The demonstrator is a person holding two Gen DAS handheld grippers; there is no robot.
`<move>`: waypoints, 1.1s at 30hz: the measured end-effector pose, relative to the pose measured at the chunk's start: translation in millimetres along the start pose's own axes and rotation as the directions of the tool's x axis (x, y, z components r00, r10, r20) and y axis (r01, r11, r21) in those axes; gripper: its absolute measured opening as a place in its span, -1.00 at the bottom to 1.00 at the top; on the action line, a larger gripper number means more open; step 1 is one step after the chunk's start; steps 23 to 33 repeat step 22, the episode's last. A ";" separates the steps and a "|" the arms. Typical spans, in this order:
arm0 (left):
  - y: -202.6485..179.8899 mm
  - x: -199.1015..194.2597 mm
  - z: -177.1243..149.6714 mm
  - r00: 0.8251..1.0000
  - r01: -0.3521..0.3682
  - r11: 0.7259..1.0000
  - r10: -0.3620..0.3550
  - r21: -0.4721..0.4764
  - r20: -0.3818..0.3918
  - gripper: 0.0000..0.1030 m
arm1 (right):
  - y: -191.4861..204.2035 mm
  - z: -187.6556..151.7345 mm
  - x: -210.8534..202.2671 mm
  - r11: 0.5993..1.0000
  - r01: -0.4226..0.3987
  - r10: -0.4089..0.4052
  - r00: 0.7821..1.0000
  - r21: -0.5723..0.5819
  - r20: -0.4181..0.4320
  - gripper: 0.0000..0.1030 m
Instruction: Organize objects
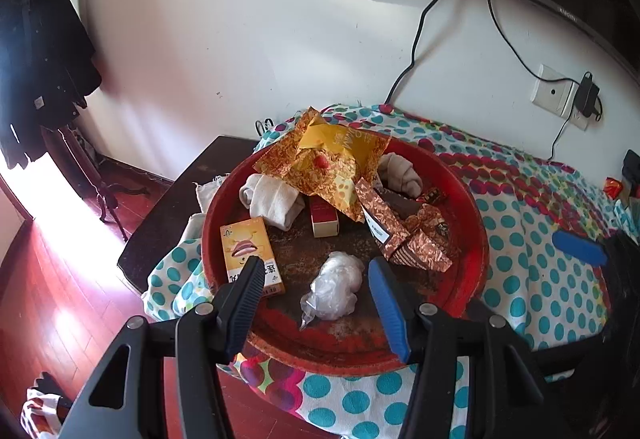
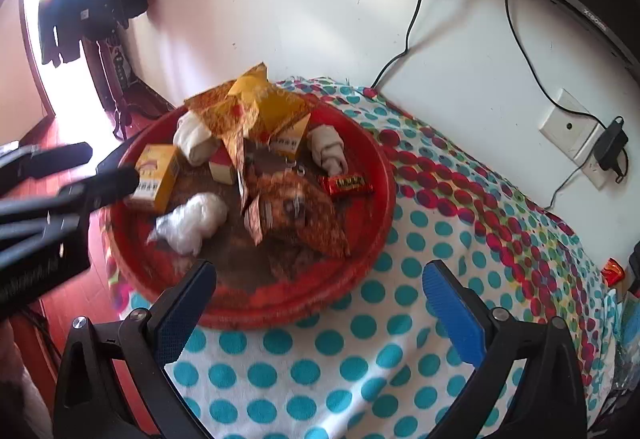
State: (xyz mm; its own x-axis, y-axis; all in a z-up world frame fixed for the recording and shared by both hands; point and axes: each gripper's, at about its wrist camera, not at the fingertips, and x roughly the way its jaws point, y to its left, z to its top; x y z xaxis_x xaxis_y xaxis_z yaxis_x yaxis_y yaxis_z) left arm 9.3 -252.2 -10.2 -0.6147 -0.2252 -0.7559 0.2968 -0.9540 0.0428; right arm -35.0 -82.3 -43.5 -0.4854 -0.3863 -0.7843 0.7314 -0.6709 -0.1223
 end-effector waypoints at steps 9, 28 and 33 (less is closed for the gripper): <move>-0.1 26.2 -4.6 0.990 -0.022 0.998 0.013 -0.057 -0.141 0.10 | 0.6 -9.4 6.4 1.000 -0.027 0.027 0.999 0.010 -0.031 1.00; -7.2 22.5 -4.4 0.995 -0.020 0.999 0.018 -0.026 -0.097 0.10 | 6.6 -13.9 12.2 1.000 -0.028 0.028 0.998 -0.004 -0.051 1.00; -7.2 22.5 -4.4 0.995 -0.020 0.999 0.018 -0.026 -0.097 0.10 | 6.6 -13.9 12.2 1.000 -0.028 0.028 0.998 -0.004 -0.051 1.00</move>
